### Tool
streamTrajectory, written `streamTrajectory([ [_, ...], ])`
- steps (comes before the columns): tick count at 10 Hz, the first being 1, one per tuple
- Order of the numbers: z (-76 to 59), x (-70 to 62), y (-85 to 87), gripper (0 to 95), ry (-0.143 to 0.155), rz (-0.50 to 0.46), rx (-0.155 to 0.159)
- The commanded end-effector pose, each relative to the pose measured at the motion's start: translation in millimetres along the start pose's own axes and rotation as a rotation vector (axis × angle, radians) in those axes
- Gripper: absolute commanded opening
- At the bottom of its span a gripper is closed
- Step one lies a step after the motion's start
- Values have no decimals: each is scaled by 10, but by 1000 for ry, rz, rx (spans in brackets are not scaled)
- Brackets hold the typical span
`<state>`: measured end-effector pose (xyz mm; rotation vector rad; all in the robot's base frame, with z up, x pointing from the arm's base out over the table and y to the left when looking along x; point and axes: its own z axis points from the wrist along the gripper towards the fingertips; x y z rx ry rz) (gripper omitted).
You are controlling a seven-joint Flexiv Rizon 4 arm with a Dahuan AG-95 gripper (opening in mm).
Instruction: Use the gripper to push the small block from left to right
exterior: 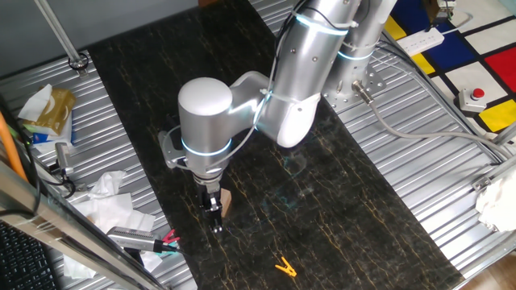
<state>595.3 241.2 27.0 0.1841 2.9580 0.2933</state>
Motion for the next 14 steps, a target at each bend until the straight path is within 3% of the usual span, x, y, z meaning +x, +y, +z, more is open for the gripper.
streamTrajectory([
  [1,21,6,59,950,-1,11,-2],
  [14,40,38,373,950,-10,93,-17],
])
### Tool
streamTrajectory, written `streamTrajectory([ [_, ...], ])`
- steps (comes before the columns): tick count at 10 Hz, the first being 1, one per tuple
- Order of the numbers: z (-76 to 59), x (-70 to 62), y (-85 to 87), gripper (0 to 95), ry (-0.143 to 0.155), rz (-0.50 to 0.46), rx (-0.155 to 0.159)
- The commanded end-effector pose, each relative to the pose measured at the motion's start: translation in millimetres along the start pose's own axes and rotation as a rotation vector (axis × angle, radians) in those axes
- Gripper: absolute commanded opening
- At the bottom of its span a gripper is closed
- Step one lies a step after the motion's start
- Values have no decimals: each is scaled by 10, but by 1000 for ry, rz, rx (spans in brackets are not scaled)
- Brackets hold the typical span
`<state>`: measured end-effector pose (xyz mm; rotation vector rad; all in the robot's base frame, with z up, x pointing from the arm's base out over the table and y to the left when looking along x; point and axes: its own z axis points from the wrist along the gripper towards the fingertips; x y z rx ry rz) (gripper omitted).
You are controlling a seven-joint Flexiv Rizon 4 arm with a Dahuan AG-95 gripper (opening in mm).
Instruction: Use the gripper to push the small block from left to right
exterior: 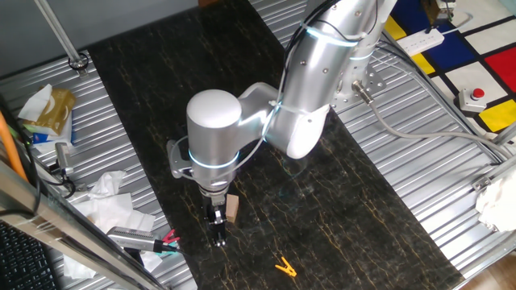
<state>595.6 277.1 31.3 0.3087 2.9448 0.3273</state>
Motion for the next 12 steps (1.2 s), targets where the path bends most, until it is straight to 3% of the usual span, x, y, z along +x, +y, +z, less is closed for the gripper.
streamTrajectory([
  [1,23,12,44,950,-6,16,-2],
  [12,60,36,290,950,-20,69,-15],
])
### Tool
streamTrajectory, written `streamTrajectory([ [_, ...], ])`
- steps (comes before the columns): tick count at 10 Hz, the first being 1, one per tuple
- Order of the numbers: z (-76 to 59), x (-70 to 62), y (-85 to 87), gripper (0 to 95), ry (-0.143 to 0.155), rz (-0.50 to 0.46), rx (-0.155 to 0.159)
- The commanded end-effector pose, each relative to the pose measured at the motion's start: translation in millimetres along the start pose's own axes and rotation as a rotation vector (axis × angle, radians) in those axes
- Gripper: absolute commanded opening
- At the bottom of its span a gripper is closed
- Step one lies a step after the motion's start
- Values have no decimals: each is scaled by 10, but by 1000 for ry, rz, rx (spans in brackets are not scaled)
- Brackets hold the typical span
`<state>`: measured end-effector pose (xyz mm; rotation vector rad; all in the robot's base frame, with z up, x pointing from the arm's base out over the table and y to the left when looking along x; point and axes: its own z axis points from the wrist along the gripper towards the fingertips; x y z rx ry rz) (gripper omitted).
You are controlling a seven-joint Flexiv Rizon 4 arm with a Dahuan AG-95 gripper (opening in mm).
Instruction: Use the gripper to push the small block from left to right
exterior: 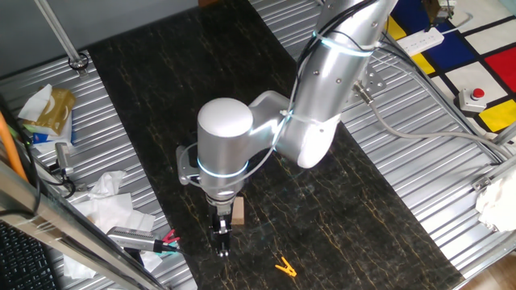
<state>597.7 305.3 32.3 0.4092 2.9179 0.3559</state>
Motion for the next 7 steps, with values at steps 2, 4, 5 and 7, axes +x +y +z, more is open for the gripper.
streamTrajectory([
  [2,18,0,41,950,-3,0,5],
  [4,18,0,42,950,-4,-17,16],
  [5,16,-2,40,950,-7,-35,28],
  [7,2,-13,24,950,-12,-64,51],
])
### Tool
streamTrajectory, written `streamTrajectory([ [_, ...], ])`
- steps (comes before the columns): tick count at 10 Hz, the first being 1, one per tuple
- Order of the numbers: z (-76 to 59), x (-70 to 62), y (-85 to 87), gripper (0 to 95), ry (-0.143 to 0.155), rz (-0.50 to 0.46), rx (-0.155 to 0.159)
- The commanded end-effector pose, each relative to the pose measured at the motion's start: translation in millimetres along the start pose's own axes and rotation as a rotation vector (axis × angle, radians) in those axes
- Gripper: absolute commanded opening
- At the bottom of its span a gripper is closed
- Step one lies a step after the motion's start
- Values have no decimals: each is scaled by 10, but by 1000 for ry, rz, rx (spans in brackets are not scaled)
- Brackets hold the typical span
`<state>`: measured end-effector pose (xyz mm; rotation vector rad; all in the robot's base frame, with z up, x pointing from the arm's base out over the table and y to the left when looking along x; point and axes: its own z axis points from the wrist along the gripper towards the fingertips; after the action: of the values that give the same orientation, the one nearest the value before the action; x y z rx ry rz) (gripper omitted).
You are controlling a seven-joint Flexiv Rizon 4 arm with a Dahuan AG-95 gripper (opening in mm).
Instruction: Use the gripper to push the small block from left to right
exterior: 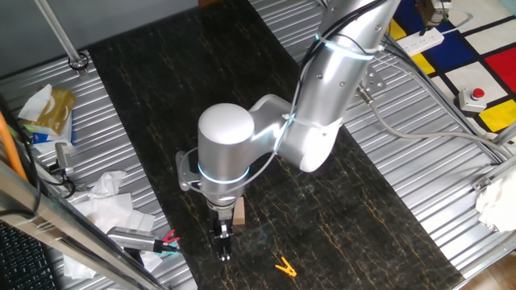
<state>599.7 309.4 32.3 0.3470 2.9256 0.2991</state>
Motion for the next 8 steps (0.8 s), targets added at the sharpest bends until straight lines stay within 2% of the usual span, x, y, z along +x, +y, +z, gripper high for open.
streamTrajectory([
  [1,-30,-20,-48,950,-6,-29,21],
  [5,-141,-87,-203,950,2,-73,28],
  [8,-178,-79,-336,950,3,-97,23],
])
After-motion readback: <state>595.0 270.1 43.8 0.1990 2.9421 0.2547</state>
